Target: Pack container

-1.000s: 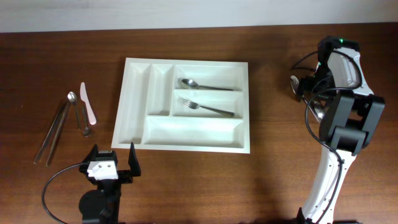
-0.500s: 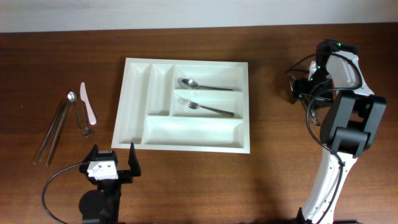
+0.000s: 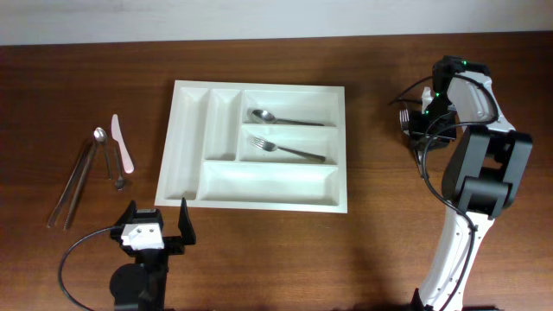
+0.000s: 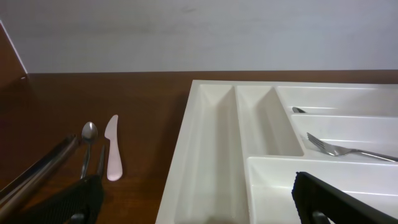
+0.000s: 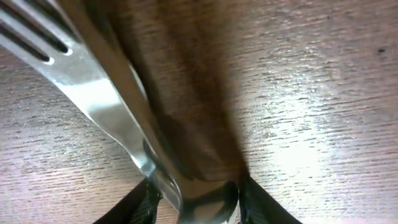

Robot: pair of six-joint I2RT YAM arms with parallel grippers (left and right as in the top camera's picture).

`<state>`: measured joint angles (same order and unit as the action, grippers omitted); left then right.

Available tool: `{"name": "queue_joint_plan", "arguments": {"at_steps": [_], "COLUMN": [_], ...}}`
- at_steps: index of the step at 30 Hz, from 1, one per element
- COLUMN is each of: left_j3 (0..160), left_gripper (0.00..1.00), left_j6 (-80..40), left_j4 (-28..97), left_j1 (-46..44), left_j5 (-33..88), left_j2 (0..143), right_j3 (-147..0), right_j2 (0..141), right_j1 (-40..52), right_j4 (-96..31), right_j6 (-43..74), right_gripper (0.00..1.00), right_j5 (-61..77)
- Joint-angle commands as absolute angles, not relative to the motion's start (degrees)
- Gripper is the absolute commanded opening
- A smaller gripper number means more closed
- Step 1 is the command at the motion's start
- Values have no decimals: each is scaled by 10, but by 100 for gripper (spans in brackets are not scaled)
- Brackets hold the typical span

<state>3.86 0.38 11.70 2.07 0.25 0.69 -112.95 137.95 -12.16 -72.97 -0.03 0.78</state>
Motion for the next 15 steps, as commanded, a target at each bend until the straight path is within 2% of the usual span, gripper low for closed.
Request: {"name": "queue_joint_plan", "arguments": {"at_steps": [1, 11, 12, 15], "left_j3": [35, 35, 35, 35], "left_gripper": [99, 99, 99, 99], "left_j6": [9, 9, 9, 9], "left_j4": [116, 116, 116, 116], "left_j1": [24, 24, 24, 24], "left_j5": [7, 7, 7, 7], "left_j2": [3, 3, 3, 3], "right_j3": [-1108, -1108, -1110, -1119], "right_j2": [1400, 1400, 1400, 1400], "right_j1": [-125, -126, -126, -126], "right_j4": [-723, -724, -726, -729], "right_j6": [2, 2, 2, 2], "right_gripper": [42, 44, 47, 49], "right_j5": [26, 33, 41, 51]}}
